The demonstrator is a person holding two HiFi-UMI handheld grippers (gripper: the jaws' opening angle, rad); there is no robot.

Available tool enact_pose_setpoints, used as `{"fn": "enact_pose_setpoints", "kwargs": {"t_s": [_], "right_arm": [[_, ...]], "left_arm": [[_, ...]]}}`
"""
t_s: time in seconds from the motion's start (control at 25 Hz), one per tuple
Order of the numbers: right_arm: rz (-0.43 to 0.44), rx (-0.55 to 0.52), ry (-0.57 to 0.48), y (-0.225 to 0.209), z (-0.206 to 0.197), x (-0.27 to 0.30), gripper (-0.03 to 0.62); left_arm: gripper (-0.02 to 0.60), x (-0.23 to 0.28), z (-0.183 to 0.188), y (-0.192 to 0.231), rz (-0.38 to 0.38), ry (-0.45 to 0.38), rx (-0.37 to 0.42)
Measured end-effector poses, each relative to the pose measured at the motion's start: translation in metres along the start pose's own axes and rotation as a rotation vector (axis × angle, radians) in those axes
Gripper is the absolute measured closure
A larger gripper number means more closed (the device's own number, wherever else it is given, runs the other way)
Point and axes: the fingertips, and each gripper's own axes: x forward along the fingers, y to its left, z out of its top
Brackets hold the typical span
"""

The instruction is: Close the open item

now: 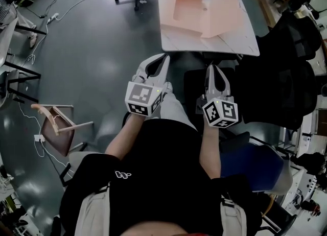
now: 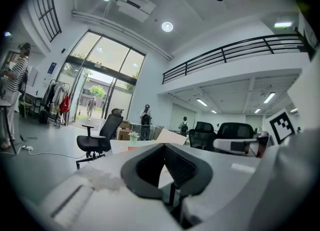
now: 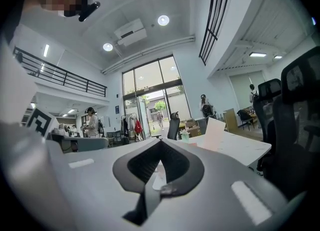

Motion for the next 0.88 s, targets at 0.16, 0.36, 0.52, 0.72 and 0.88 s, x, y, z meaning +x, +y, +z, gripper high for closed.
{"fn": "enact_pose_setpoints", "kwargs": {"t_s": [0.16, 0.36, 0.52, 0.72, 0.88], "right_arm": [[-0.003, 0.026, 0.001, -0.033, -0.006, 0.037, 0.594], [0.02, 0.057, 0.024, -0.064, 0.006, 0.1, 0.594], [0.037, 0.069, 0.022, -0.087, 0.017, 0.155, 0.594], [0.044, 0.045, 0.018, -0.127, 0.033, 0.2, 0.594], [0.046, 0.017, 0.004, -0.151, 0.05, 0.222, 0.594]], "left_arm": [[0.581, 0.046, -0.004, 0.01, 0.001, 0.014, 0.011], [0.581, 0.11, 0.006, 0.028, -0.003, 0.062, 0.023], [0.581, 0.165, 0.013, 0.051, -0.005, 0.094, 0.035], [0.581, 0.231, 0.021, 0.065, -0.011, 0.11, 0.04], [0.581, 0.269, 0.019, 0.068, -0.028, 0.133, 0.029]]}}
